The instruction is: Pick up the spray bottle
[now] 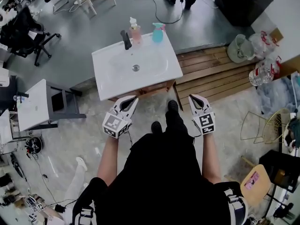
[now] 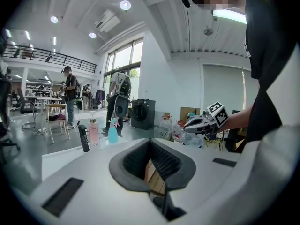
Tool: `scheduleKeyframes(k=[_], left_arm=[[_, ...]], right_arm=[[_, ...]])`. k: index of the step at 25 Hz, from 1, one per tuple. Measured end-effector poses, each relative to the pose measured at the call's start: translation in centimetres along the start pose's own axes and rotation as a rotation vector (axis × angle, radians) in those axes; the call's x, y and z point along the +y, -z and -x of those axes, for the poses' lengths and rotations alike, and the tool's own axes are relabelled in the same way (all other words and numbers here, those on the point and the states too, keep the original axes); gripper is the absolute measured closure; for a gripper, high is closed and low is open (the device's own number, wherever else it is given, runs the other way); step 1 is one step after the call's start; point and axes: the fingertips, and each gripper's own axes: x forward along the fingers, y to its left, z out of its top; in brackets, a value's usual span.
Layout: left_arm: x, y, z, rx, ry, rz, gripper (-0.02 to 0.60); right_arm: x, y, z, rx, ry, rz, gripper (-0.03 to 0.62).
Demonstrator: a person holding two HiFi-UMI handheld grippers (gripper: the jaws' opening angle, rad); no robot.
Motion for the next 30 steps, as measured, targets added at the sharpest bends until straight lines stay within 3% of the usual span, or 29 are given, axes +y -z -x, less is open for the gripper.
scheduleKeyframes(k=[8,17,30], left_arm=[[2.6,-0.6,-1.1,0.013,-0.044,0.003,0.56],[5.9,-2.1,-6.1,0.026,-0.06,0.003,0.56],[12.5,-5.0,-13.4,0.04,-0.183,0.036,0.561]], right_arm=[[-1.7,-1.2,-3.1,-0.014,-0.034,0.016,0.577],[-6.6,-2.3,-7.4,-0.027,-0.041,0.03,0.577],[-15.0,-5.6,-17.6,-0.041,-0.17,0.067,0.577]])
